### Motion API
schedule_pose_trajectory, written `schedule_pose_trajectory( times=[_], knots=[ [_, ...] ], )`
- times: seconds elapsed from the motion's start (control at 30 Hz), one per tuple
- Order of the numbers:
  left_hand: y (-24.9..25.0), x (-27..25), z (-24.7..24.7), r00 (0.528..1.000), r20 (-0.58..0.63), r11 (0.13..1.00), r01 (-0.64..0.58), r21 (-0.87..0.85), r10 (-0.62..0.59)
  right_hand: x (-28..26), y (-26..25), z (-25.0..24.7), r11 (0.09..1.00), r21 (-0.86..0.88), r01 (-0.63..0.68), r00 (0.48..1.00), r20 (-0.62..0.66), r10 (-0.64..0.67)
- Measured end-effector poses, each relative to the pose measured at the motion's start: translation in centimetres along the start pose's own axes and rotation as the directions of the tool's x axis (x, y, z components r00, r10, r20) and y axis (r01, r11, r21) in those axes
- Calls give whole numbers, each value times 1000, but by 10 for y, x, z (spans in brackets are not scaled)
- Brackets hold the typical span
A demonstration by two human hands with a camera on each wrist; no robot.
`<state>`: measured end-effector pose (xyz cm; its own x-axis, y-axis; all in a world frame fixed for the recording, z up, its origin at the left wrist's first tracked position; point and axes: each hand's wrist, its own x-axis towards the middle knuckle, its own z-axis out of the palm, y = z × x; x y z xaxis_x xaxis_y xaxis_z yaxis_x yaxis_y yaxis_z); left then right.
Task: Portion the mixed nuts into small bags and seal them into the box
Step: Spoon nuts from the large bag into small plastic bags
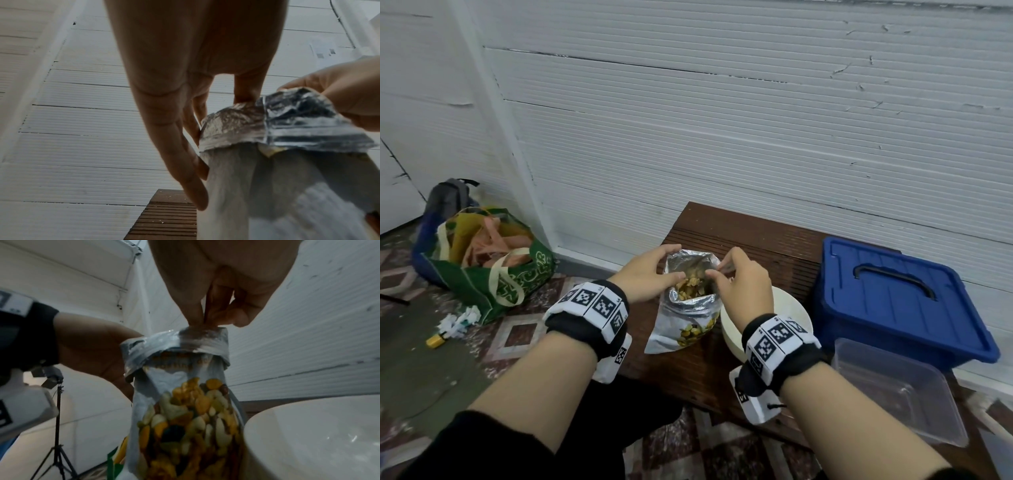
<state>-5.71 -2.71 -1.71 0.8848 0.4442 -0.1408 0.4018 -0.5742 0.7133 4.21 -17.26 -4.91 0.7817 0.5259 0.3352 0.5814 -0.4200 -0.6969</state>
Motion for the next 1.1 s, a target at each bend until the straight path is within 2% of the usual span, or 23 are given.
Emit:
schedule_pose_trajectory(
  times=[0.13, 0.2, 0.3, 0.43, 0.6, 0.67, 0.73, 0.8, 0.93, 1.0, 1.1],
  knots=[
    [-2, 0, 0, 1000, -3, 1000, 0, -20, 0, 2, 7, -7, 992, 129, 9, 998, -58, -1],
    [-2, 0, 1, 1000, -7, 1000, -2, -11, 2, 2, 10, -16, 982, 185, -32, 995, -88, 49],
    [-2, 2, 4, 1000, -13, 1000, -1, 6, 1, 0, 14, -30, 954, 276, -114, 988, -68, 138],
    [1, 5, 10, 993, -112, 1000, -20, 22, 23, -3, 23, -42, 920, 351, -175, 977, -54, 207],
    [13, 0, 16, 950, -296, 993, -76, 88, 99, -8, 44, -57, 931, 227, -285, 948, -78, 309],
    [24, -4, 21, 926, -350, 986, -95, 136, 138, -17, 53, -66, 927, 170, -334, 934, -72, 350],
    [36, -8, 27, 903, -374, 974, -167, 151, 213, -28, 63, -76, 914, 116, -388, 915, -70, 398],
    [48, -14, 39, 888, -349, 953, -291, 81, 300, -44, 75, -90, 886, 49, -462, 881, -90, 464],
    [63, -22, 57, 849, -335, 902, -432, 4, 408, -64, 95, -107, 828, -90, -553, 833, -49, 551],
    [71, -27, 74, 851, -261, 875, -483, -45, 456, -79, 106, -116, 794, -174, -582, 807, -4, 591],
    [76, -31, 103, 860, -109, 863, -504, -34, 498, -97, 117, -126, 761, -356, -543, 772, 145, 619]
  ],
)
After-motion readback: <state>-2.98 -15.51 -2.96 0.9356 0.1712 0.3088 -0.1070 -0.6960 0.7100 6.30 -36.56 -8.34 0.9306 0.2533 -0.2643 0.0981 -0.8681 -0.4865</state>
